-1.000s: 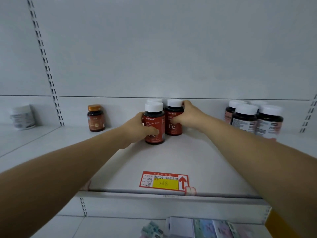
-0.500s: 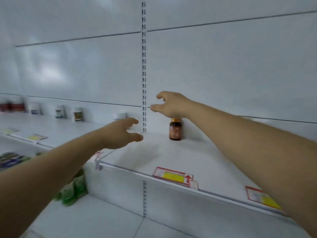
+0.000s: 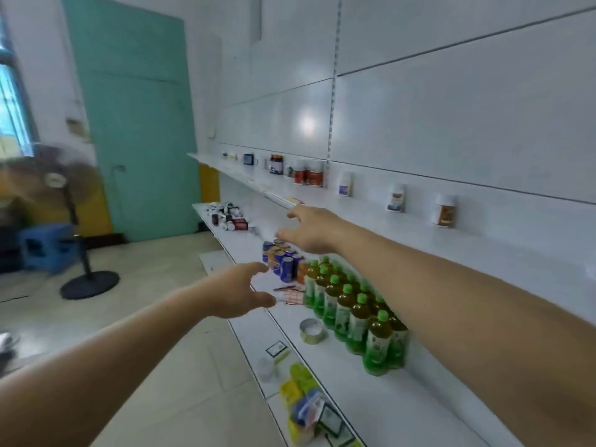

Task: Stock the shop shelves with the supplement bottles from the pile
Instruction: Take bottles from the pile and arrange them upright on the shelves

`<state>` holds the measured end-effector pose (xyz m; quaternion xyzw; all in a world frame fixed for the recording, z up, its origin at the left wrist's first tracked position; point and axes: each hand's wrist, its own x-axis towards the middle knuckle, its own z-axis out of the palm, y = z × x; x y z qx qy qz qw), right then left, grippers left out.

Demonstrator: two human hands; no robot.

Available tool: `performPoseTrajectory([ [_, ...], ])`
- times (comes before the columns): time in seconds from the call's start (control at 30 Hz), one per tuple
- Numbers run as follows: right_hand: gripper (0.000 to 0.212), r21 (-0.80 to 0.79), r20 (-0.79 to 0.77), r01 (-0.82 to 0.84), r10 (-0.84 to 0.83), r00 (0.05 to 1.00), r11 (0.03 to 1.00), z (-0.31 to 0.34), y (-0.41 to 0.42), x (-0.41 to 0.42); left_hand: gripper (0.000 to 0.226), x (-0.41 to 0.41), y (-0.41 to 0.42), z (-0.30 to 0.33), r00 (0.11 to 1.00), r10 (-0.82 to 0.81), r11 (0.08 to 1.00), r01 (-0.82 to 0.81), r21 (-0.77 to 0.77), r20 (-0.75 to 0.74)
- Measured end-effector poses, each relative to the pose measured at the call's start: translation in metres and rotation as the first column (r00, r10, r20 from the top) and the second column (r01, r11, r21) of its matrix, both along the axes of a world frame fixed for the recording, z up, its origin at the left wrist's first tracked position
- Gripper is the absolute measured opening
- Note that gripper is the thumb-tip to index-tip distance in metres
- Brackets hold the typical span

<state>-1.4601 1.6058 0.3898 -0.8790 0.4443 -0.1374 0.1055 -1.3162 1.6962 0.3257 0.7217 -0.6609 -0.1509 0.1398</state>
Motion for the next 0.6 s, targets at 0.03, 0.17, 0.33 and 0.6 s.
performPoseTrajectory([
  [0.03, 0.066, 0.017, -0.01, -0.013, 0.014, 1.0, 1.0, -0.008, -0.014, 0.023, 0.071, 0.022, -0.01, -0.005, 0.999, 0.03, 1.0, -0.03, 0.01, -0.012],
  [0.17, 0.067, 0.059, -0.061, -0.029, 0.033, 0.998, 0.998, -0.041, -0.083, 0.103, 0.069, 0.097, -0.061, -0.026, 0.993, 0.111, 0.994, -0.111, 0.002, -0.028],
  [0.33, 0.069, 0.08, -0.058, -0.041, 0.046, 0.997, 0.996, -0.07, -0.193, 0.188, 0.069, 0.179, -0.159, -0.049, 0.987, 0.161, 0.987, -0.161, 0.024, 0.001],
  [0.6, 0.07, 0.104, -0.027, -0.083, 0.087, 0.996, 0.991, -0.076, -0.375, 0.335, 0.069, 0.317, -0.331, -0.04, 0.965, 0.261, 0.965, -0.261, 0.027, 0.007],
])
